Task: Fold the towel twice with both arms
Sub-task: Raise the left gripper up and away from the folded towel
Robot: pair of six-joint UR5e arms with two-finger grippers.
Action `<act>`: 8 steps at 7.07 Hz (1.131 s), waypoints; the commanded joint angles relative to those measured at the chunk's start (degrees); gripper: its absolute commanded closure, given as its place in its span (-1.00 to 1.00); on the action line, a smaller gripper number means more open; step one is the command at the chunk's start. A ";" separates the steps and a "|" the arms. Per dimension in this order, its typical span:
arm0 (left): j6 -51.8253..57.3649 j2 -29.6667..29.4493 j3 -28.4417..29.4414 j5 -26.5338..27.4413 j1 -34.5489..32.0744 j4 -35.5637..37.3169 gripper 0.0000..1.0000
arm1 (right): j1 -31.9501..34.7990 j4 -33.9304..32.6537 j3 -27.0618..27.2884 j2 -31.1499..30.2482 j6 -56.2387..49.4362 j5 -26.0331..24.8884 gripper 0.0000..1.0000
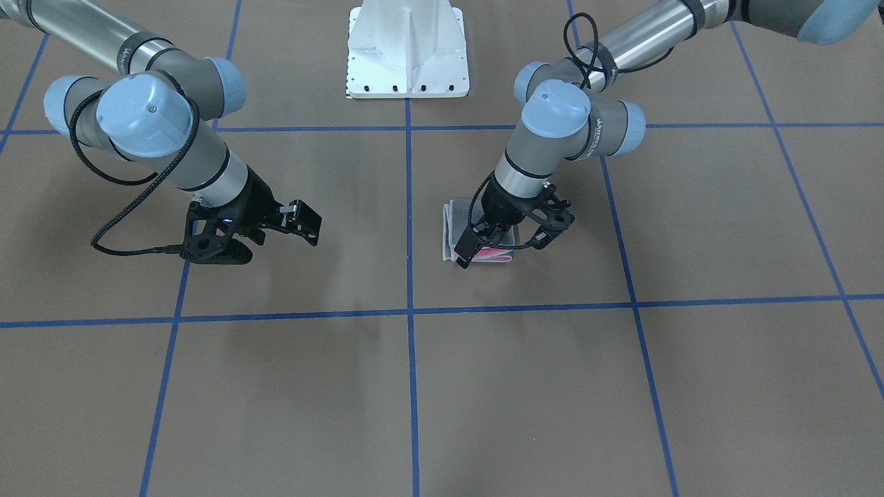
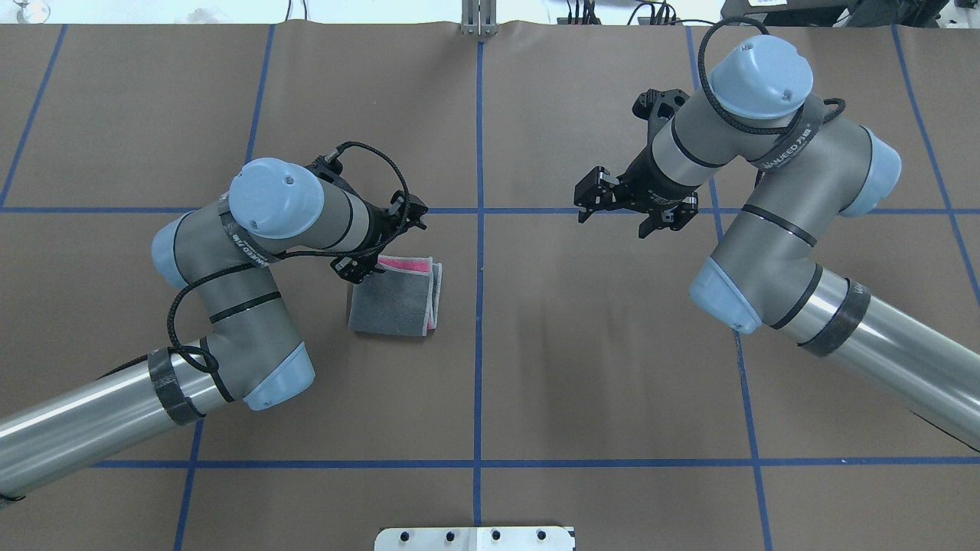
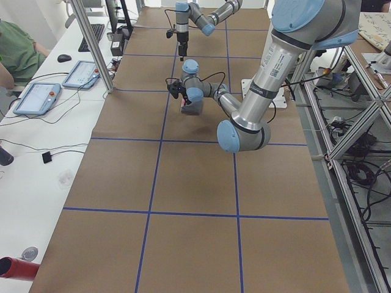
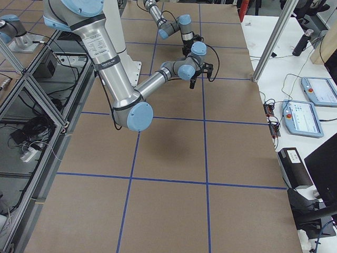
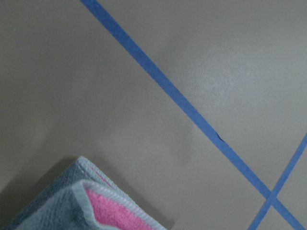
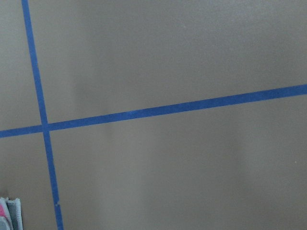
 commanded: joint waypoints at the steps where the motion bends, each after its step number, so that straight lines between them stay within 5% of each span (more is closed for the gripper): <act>1: 1.25 -0.01 1.70 0.00 -0.43 -0.08 -1.00 | 0.00 0.00 0.00 0.00 0.00 0.00 -1.00; 6: 4.06 -0.01 3.02 -0.35 -3.23 0.09 -1.00 | 0.87 -0.09 0.00 0.00 -0.17 0.00 -1.00; 8: 6.25 -0.10 2.94 -6.12 -7.88 0.44 -1.00 | 2.89 -0.26 0.09 0.09 -1.22 0.09 -1.00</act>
